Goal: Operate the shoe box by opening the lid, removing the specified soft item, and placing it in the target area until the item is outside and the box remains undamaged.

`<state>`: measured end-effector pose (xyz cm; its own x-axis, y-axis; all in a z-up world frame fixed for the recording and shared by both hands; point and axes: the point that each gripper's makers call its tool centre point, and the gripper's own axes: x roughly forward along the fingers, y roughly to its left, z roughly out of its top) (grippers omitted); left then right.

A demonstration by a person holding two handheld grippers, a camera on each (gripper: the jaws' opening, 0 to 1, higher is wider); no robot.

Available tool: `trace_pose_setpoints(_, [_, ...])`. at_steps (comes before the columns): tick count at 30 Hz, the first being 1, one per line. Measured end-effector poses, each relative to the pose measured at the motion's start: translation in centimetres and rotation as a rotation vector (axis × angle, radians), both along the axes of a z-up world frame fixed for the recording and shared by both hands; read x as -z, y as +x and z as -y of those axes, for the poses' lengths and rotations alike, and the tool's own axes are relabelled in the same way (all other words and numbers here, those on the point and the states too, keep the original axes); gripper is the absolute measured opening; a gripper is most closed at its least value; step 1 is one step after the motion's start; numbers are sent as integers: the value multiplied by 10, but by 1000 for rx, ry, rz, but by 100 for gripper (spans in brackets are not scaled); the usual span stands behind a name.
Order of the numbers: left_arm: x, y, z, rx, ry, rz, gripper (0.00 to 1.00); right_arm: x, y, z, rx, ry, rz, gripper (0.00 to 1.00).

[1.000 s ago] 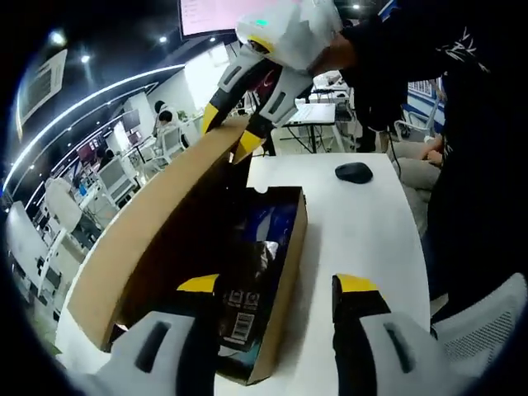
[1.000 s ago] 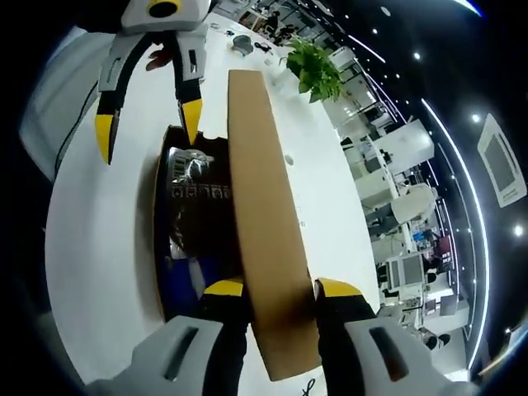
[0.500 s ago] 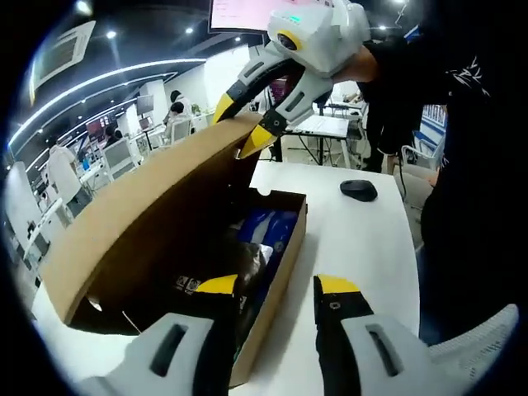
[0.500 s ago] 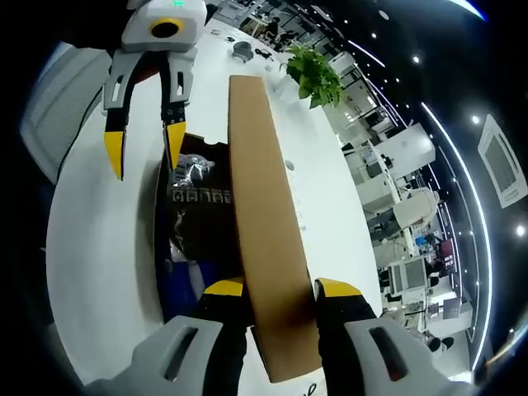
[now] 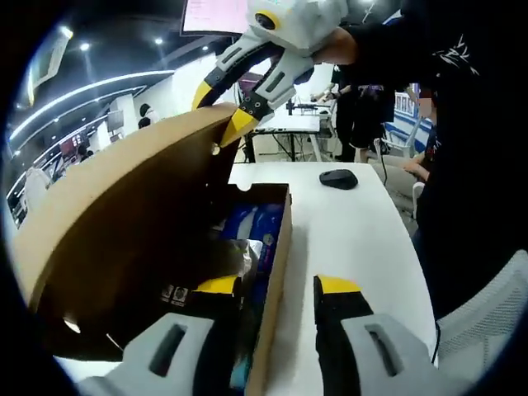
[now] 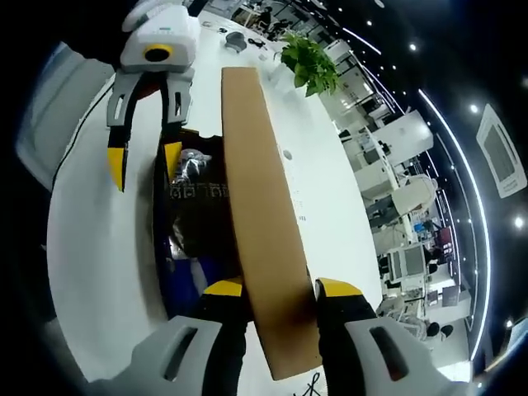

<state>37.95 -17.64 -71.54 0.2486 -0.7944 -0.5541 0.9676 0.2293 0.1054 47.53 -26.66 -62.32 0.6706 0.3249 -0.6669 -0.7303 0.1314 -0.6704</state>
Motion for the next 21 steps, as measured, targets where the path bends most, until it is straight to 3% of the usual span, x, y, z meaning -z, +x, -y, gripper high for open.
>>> trace_pose_setpoints(7, [12, -4, -4, 80, -8, 1, 29, -2, 4, -2, 56, 2, -5, 31])
trace_pose_setpoints(21, [32, 2, -3, 124, 2, -28, 19, -2, 3, -4, 78, -14, -3, 31])
